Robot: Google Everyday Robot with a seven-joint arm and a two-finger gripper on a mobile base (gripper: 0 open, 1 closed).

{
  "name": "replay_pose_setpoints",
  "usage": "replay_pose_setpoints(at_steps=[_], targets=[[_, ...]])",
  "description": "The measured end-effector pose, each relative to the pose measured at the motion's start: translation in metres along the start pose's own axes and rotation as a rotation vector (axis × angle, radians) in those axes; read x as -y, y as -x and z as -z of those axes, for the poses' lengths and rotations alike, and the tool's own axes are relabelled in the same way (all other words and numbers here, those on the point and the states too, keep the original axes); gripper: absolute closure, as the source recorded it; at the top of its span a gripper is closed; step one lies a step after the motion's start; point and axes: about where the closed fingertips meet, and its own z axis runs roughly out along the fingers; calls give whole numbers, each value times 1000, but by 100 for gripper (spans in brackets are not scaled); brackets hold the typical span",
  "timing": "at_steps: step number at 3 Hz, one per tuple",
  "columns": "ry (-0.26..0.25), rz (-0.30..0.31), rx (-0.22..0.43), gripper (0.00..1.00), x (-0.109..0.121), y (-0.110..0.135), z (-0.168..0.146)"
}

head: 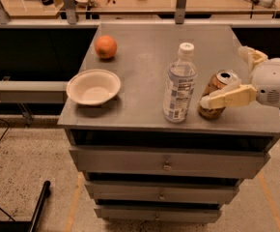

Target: Move orange can near blue plastic bottle

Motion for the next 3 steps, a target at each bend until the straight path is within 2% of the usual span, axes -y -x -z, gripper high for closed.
replay_pose_setpoints(at_steps=[1,2,3], targets=[[0,0,0,0,0,0,0],[-50,-28,-13,0,8,-18,23],[-159,-94,-10,0,15,-45,66]])
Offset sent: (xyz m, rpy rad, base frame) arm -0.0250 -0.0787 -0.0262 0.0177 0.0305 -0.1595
